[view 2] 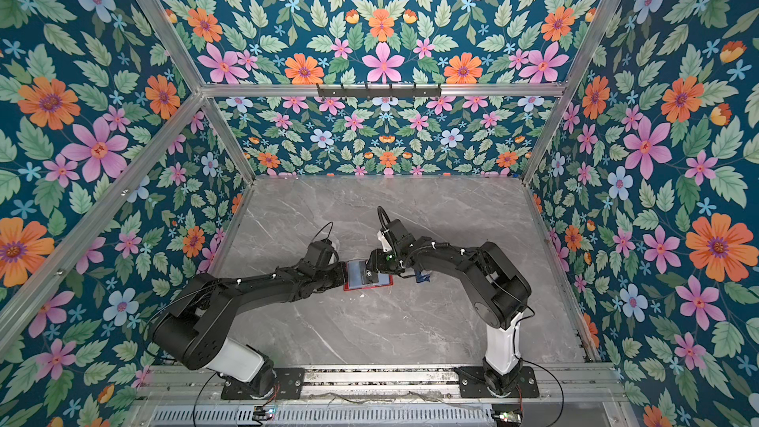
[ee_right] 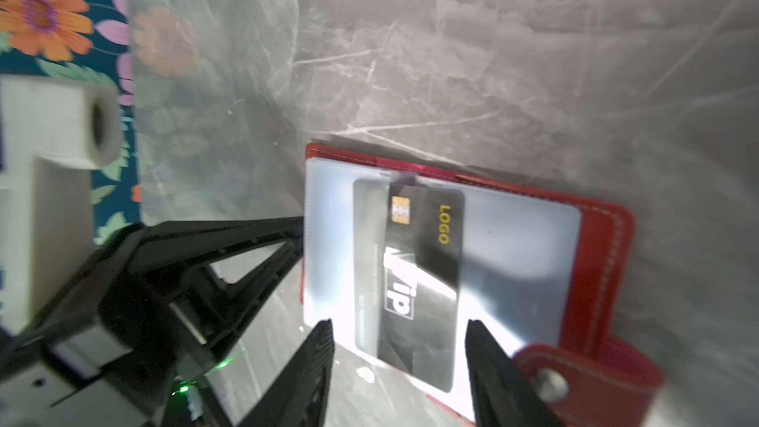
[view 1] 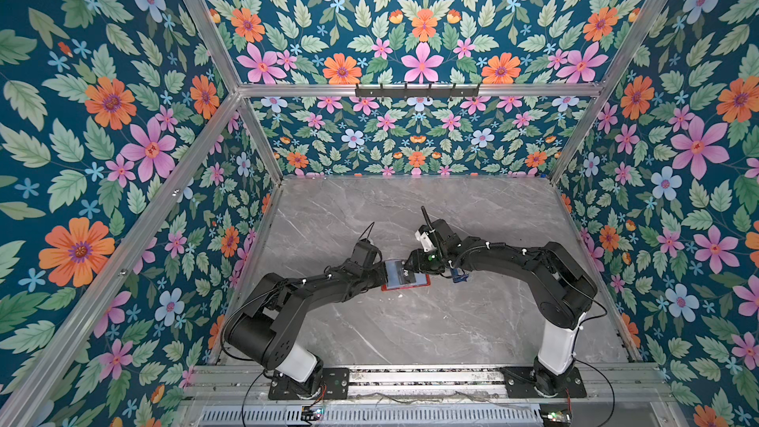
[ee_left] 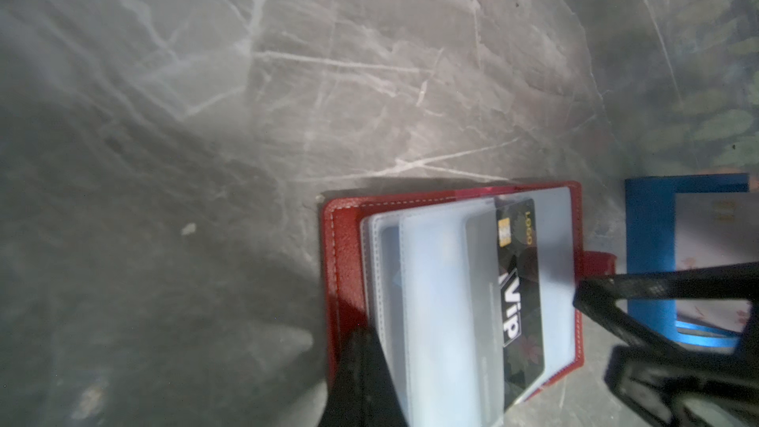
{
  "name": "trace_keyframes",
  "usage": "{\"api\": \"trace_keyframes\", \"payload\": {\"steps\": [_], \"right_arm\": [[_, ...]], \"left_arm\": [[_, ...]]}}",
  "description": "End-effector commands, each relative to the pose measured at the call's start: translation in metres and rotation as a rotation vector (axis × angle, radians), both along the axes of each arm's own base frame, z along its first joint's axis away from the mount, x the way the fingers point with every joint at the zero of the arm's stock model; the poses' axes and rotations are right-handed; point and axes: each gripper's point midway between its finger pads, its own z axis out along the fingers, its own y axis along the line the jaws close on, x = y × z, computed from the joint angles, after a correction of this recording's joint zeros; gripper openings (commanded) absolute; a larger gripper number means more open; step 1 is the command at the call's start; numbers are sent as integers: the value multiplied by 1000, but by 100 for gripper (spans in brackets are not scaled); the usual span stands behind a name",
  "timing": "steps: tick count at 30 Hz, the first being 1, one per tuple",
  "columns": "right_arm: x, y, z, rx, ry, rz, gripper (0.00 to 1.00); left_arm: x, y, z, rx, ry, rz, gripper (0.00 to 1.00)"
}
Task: Put the credit cards into the card holder
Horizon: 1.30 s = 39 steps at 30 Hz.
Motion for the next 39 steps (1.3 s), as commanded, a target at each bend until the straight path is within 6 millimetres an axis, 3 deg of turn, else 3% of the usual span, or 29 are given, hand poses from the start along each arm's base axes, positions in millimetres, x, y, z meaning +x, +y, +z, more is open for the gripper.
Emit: {"api": "trace_keyframes", "payload": {"steps": [1, 7, 10, 20, 31, 35, 39], "right_arm": [[-2, -21, -15, -151, 5, -22, 42], [-2, -26, -23, -230, 14, -20, 12], [-4, -25, -29, -263, 24, -10, 5], [-12, -20, -44, -345, 67, 40, 11], [-18, -12, -52, -370, 96, 88, 29], [-15, -10, -46, -361, 82, 79, 28], [-10, -12, -37, -359, 56, 54, 21]], "left_arm": [[-21, 15, -21, 82, 96, -11, 1], [-22, 15, -22, 88, 96, -13, 2], [-22, 15, -22, 87, 96, -15, 2], [-23, 16, -22, 88, 96, -12, 1], [-24, 16, -23, 87, 97, -15, 1], [-24, 17, -23, 87, 95, -15, 1], [-24, 17, -23, 87, 95, -15, 1]]}}
